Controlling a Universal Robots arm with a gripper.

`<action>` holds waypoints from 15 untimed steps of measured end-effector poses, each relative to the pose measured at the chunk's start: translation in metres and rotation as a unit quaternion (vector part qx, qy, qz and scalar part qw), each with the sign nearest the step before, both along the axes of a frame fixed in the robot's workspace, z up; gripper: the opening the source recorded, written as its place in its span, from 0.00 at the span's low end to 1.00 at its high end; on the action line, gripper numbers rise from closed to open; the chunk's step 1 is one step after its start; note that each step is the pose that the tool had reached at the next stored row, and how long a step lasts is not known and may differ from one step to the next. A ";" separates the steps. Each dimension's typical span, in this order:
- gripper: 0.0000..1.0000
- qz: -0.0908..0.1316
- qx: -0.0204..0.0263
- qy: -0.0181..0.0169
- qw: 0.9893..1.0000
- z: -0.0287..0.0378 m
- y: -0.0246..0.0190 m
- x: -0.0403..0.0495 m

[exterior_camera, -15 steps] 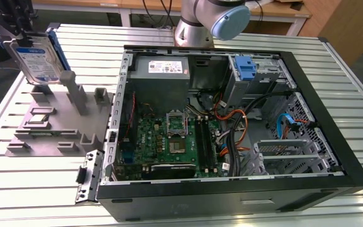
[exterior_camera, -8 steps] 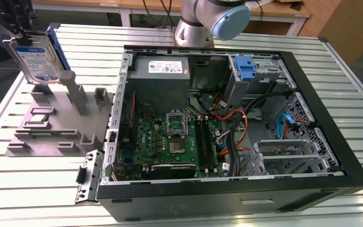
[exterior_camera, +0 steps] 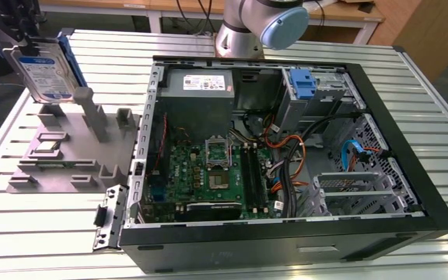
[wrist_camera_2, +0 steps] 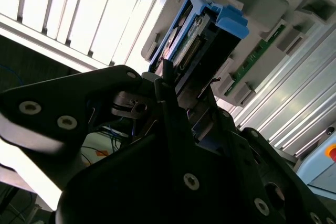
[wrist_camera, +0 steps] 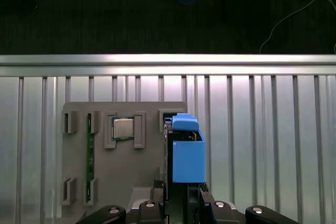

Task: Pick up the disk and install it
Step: 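Pick up the disk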

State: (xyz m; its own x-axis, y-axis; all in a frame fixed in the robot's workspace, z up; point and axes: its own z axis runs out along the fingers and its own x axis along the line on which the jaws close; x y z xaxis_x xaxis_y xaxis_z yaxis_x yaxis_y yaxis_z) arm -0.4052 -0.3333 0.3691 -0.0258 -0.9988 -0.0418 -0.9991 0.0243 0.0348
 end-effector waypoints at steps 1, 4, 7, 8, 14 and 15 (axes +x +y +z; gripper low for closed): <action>0.35 0.000 0.000 0.000 1.000 0.0004 0.0000 0.0000; 0.35 0.000 0.000 0.000 1.000 0.0013 0.0000 0.0000; 0.35 0.000 0.000 0.000 1.000 0.0026 0.0000 0.0000; 0.35 0.000 0.000 0.000 1.000 0.0041 0.0000 0.0000; 0.35 0.000 0.000 0.000 1.000 0.0053 0.0000 0.0000; 0.35 0.000 0.000 0.000 1.000 0.0056 0.0000 0.0000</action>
State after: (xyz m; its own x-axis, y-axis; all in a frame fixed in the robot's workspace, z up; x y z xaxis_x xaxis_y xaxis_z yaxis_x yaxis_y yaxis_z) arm -0.4053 -0.3333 0.3747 -0.0258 -0.9988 -0.0418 -0.9991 0.0243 0.0347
